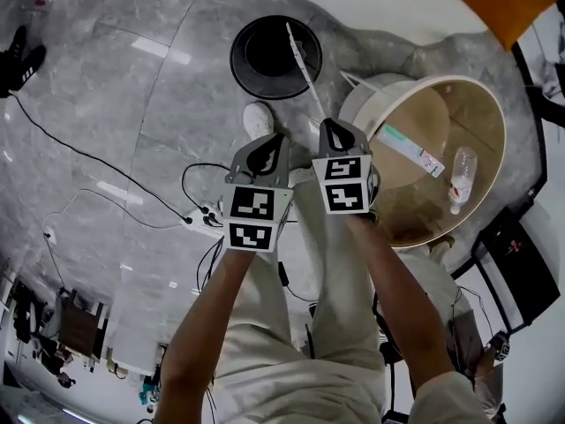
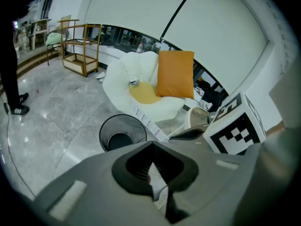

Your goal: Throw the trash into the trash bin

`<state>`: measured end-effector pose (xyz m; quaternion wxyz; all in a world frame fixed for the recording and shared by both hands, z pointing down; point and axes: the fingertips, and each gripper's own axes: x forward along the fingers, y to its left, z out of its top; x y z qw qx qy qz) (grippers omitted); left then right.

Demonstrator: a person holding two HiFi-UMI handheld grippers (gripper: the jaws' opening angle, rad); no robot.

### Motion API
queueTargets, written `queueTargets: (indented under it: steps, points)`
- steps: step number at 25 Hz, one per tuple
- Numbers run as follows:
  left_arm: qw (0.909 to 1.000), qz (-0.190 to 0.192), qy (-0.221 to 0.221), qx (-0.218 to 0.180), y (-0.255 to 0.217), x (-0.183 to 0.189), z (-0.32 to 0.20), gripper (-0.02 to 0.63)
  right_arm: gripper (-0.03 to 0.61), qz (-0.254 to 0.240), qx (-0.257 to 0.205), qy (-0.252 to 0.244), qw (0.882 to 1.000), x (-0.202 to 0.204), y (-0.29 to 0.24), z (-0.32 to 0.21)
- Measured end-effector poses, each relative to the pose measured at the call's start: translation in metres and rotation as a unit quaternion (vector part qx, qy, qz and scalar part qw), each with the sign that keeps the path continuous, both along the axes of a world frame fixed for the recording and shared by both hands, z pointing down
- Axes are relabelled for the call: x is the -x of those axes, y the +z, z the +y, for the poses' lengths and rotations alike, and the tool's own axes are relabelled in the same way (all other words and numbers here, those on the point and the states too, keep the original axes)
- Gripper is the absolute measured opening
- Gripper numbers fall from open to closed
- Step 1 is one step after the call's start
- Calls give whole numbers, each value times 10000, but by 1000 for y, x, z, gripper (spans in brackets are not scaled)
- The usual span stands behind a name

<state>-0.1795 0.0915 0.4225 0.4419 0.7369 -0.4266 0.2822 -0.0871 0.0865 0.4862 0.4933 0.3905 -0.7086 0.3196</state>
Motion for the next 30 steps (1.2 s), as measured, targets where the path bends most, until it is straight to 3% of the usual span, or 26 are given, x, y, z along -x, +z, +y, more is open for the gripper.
queueTargets:
  steps: [6,15,30]
  points:
    - [9999,33,-143,62,32,11,-2,0,34,-33,336,76,9994,17,34,-1]
    - [9980,109,-300,548,84,25,7,0,34,40,634,12,9980,19,82,5]
    - [9995,19,10,324,110,25,-14,0,35,105,1031,251,9943,34,138,-6]
